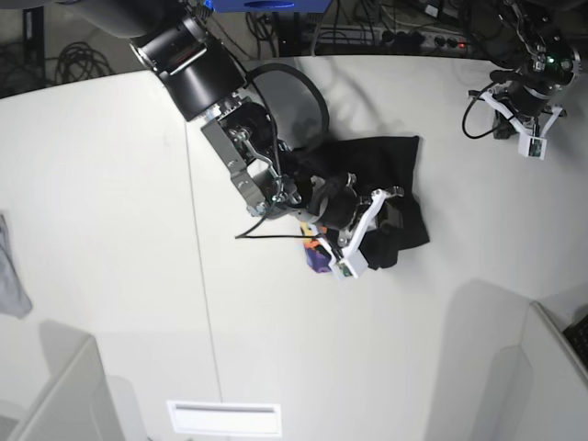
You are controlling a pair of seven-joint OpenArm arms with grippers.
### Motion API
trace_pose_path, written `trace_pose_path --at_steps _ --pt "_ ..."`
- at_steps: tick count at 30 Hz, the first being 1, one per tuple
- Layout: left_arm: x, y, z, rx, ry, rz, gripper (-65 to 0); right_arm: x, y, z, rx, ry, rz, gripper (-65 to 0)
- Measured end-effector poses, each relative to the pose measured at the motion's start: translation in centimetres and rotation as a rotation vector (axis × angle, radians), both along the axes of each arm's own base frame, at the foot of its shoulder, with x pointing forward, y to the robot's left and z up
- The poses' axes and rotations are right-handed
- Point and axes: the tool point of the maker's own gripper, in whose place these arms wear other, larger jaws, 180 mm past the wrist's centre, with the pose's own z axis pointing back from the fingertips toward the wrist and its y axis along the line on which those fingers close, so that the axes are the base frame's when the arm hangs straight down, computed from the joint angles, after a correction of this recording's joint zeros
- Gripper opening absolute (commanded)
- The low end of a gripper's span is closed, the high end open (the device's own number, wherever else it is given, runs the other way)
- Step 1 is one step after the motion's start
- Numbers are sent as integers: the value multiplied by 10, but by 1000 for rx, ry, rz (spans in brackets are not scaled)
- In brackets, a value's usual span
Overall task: Fold the T-shirt properly
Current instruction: 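Press the folded bundle flat with the right gripper and release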
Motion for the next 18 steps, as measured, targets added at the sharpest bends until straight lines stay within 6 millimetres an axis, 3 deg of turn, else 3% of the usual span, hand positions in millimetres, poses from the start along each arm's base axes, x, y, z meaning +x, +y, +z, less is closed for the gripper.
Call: trace_pose_path --at_steps 6,7,9,11,18 --pt "-7 19 6 25 -8 57 -650 -2 0 -1 -1 6 3 -650" --pt "-8 22 7 28 -9 66 -650 -1 0 -1 -2 5 3 -603" --pt "-11 29 10 37 -13 85 -650 -2 0 -2 -2 6 3 -446" --pt "-14 35 12 45 -16 103 -650 -4 1 -3 1 13 3 -342" --pt "-22 50 18 66 -23 150 -650 -8 2 -4 0 14 10 -378"
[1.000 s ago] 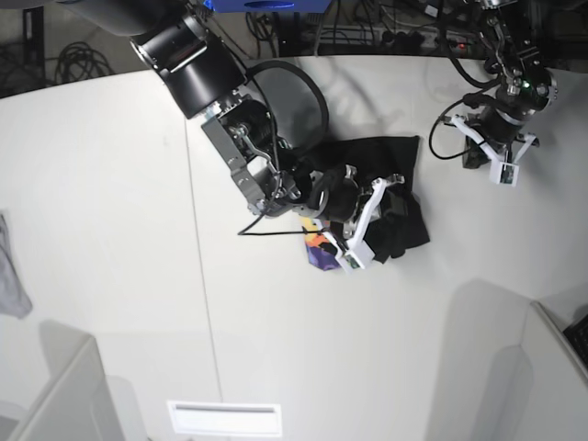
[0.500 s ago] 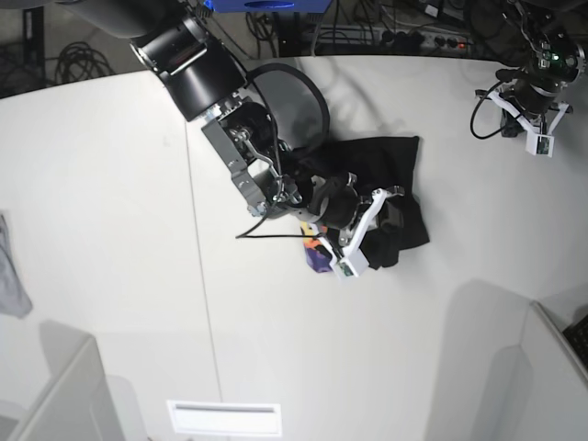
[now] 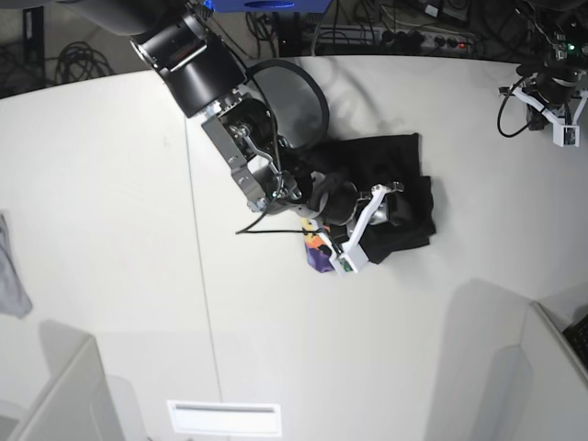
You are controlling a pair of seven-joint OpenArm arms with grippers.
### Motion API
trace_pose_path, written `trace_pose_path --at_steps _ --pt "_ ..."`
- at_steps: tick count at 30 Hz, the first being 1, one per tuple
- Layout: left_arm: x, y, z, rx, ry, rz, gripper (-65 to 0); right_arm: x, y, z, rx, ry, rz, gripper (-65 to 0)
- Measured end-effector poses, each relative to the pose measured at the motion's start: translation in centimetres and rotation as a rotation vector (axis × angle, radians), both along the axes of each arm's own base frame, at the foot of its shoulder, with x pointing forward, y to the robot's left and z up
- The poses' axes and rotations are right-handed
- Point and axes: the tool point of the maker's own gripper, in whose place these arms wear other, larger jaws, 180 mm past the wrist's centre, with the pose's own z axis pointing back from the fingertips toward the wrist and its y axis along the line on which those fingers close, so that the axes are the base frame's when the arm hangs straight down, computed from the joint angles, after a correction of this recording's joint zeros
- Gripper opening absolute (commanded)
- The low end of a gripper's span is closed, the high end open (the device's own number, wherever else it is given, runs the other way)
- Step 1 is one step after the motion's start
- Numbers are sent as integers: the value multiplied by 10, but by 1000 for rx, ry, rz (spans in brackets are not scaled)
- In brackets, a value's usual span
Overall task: Fold the T-shirt properly
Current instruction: 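Press the folded bundle flat with the right gripper and release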
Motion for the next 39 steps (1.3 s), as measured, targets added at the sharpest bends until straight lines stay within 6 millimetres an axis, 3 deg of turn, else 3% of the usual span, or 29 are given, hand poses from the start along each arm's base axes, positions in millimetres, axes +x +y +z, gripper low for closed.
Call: trace_pose_path --at_steps 5,7,9,12,13,18,22,28,31,35,39 --pt "0 0 0 -1 0 0 -650 -27 27 2 -31 -39 131 -380" --pt "0 0 0 0 0 0 -650 -39 38 12 -31 -74 189 -386" --pt "1 0 0 -1 -3 0 -650 -41 44 35 13 -126 207 -435" --pt "1 0 0 0 -1 0 -650 -35 34 65 58 -210 196 -585" --pt "0 0 0 1 0 0 -650 -30 24 64 37 -213 164 -650" --pt "-3 7 3 6 -10 27 -650 -9 -29 24 -83 -69 -72 -650" --pt "-7 15 7 22 -13 47 -650 12 -40 14 -85 -36 -129 -650" --pt "-6 14 7 19 -15 45 -650 29 -60 -25 -193 23 -169 -650" --pt "-8 15 6 21 -9 46 -650 34 -50 -29 -201 50 -164 -650" --pt "-7 15 7 21 -11 46 -650 43 -27 -8 -178 -7 -134 -650" --pt "-8 14 6 18 -9 47 -650 30 12 12 -141 -36 -50 -650"
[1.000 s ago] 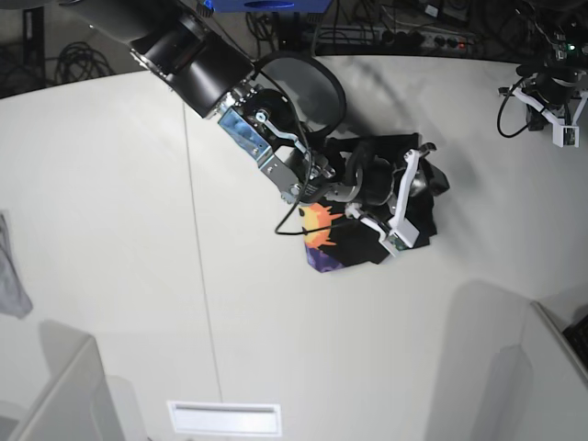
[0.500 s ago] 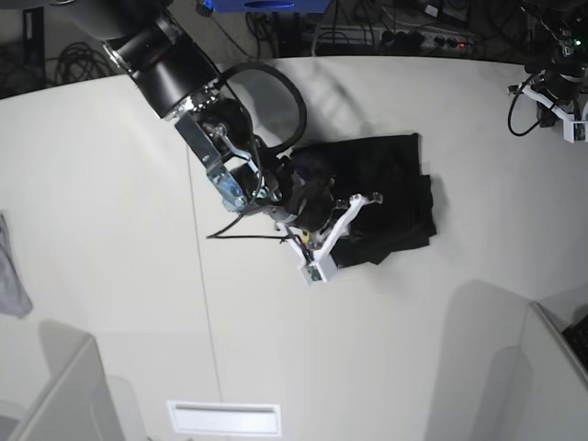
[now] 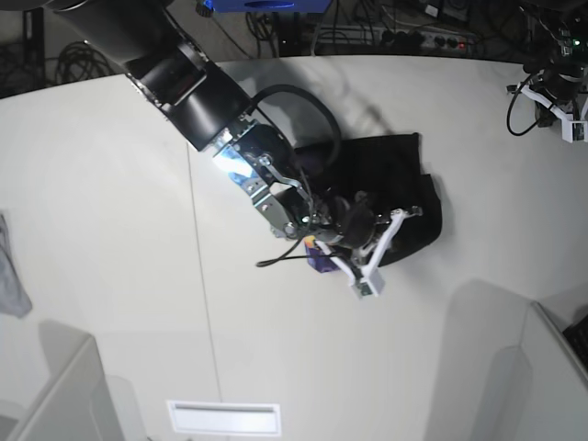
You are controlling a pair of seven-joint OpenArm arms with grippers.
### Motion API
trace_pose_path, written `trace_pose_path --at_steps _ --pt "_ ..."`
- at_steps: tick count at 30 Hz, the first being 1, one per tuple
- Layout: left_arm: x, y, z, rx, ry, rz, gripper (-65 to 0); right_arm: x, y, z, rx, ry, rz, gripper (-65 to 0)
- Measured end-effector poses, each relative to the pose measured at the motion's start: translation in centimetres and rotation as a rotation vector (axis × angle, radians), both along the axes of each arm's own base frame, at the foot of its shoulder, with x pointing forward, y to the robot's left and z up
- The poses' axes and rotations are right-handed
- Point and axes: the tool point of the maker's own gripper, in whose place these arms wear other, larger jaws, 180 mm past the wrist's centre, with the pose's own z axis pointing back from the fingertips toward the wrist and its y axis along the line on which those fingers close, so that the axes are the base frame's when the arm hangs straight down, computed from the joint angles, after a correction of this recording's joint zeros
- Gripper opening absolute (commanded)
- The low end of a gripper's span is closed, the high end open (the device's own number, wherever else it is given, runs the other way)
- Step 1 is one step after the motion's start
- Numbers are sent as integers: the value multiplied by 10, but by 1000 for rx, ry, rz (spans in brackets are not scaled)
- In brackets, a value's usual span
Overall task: Fold the T-shirt properly
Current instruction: 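Press the folded bundle flat with the right gripper and release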
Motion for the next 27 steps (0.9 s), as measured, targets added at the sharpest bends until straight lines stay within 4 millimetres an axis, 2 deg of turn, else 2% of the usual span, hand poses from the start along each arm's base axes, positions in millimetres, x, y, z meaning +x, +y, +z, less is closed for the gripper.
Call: trace_pose_path --at_steps 3,7,9,11,14,16,20,24,27 --pt "0 0 0 -1 0 0 -650 -6 16 19 32 -30 50 -650" --pt "-3 0 -6 -16 10 9 -650 -1 15 58 84 -126 55 -650" --pt "-3 2 -5 -11 14 8 -650 -6 12 68 93 -136 82 -650" --pt "-2 5 -3 -1 14 5 -650 -13 1 55 44 -102 113 -650" --pt "-3 4 -4 -5 12 7 -650 -25 -27 13 -35 -29 78 -650" --pt "-1 3 -3 -5 9 4 -650 -36 -35 -6 -49 9 65 -650" --pt "2 2 5 19 2 -12 -650 -40 -34 -8 -6 2 34 -650" --pt "17 -4 27 61 -56 -50 -650 -45 -44 -8 -3 -15 26 -650" --pt "19 -14 31 40 -87 -53 -650 -42 -54 3 20 -41 7 -650"
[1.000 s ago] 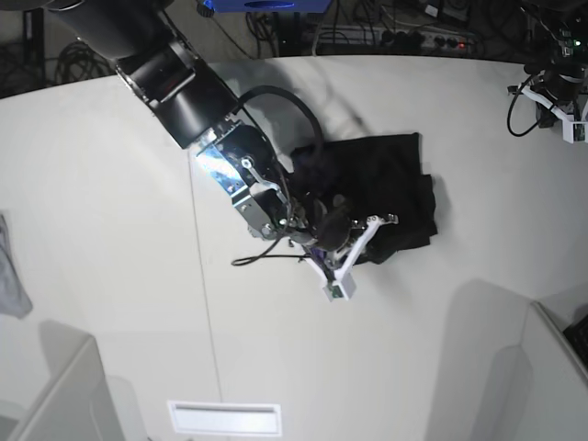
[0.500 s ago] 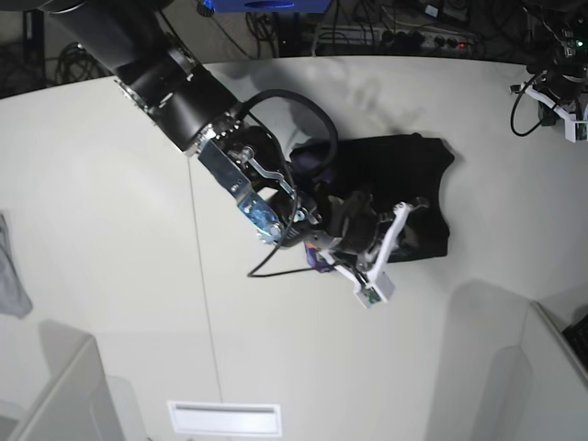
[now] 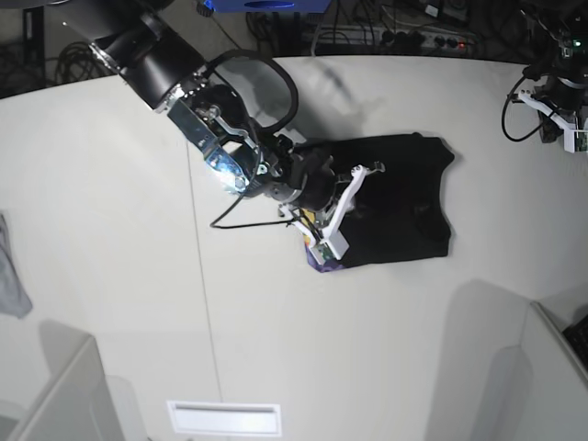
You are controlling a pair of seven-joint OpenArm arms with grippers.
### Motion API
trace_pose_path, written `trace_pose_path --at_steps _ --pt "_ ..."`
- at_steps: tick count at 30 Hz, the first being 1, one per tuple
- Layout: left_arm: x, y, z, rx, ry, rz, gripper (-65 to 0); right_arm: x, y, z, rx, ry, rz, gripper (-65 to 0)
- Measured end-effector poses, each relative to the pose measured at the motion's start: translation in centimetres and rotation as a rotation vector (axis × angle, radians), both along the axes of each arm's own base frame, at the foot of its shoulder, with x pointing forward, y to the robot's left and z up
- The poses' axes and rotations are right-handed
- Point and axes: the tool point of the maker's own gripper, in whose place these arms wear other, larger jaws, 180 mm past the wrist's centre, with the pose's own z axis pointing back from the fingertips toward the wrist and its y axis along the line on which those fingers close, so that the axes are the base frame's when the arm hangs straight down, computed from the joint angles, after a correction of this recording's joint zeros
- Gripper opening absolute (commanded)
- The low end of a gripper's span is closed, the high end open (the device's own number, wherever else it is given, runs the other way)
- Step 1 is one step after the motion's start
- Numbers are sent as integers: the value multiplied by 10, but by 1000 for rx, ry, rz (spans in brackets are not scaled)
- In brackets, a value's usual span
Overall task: Fold the T-shirt properly
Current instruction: 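Press the folded bundle flat with the right gripper and release, then withdraw the right gripper and grasp the bundle edge with the left gripper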
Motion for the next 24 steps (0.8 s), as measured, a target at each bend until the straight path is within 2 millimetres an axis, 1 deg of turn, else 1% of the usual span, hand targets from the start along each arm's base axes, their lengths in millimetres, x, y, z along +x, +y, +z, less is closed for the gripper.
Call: trace_pose_path --at_steps 2,3,4,5,6,8,9,10,11,13,14,15,18,20,22,24 --pt "5 -9 3 -52 -41 -9 -650 10 -13 10 40 -14 -64 -650" --pt "9 -12 7 -76 -71 -17 -650 15 -24 11 49 -10 -105 -650" --pt "12 -15 11 -99 -93 -24 -650 21 -37 8 54 1 -150 -650" --pt "13 -17 11 -117 -89 -27 -650 25 -49 6 52 4 -188 -650" --pt "13 -20 9 -138 -71 -30 -637 26 -60 1 40 14 -212 -650" --pt "22 -25 9 -175 -67 -31 -448 29 -80 -4 19 14 -253 -650" --pt "29 -28 11 -193 -76 -31 -351 29 -86 -4 17 11 -264 -650" --pt "37 -30 14 -200 -83 -36 -272 28 -91 -3 15 6 -271 -650" --pt "44 -32 16 -211 -91 -40 -199 26 -94 -3 18 9 -278 -650" --pt "56 -36 19 -226 -100 -32 -107 24 -102 -3 24 14 -296 -650" --pt "61 -40 18 -246 -107 -28 -87 23 -108 -6 15 17 -306 -650" --pt "66 -47 14 -280 -104 -28 -84 23 -114 -8 7 17 -316 -650" --pt "79 -69 -8 -364 -43 -61 -87 18 -125 -17 -27 30 -317 -650" --pt "90 -85 -19 -420 -27 -99 -87 16 -127 -19 -34 33 -319 -650" --pt "95 -98 -32 -472 -2 -118 -87 14 -126 -20 -28 39 -318 -650" --pt "96 -111 -45 -533 16 -113 -87 12 -130 -23 -43 42 -316 -650"
